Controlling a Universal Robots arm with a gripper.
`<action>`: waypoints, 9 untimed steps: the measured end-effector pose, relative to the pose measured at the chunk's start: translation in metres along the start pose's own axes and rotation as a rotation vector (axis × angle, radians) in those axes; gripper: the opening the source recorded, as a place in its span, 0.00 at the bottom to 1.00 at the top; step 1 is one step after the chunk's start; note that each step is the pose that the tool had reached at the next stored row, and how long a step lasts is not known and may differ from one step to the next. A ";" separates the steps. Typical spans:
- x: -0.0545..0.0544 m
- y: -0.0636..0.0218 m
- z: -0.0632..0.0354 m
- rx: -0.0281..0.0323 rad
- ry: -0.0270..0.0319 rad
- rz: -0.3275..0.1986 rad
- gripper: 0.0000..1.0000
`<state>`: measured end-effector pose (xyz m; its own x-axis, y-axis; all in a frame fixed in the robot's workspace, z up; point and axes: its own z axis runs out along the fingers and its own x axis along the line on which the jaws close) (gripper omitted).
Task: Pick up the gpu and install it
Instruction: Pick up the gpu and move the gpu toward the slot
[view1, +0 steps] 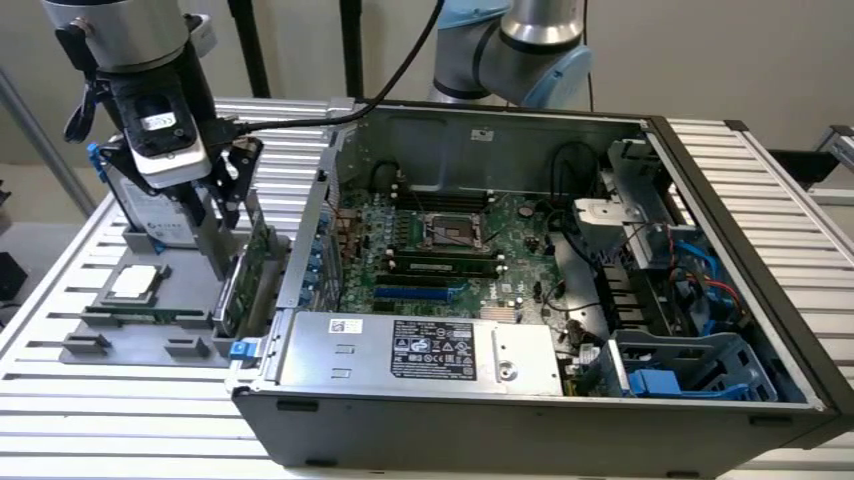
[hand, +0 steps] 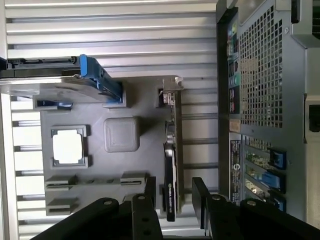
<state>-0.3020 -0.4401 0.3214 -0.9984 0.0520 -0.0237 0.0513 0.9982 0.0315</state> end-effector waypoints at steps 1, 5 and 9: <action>0.000 -0.0001 0.0019 0.0000 0.0000 0.000 1.00; 0.000 -0.0003 0.0091 0.0000 -0.0001 0.000 1.00; 0.000 -0.0006 0.0164 0.0000 -0.0001 0.000 1.00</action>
<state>-0.3020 -0.4402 0.3049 -0.9984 0.0520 -0.0237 0.0513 0.9982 0.0315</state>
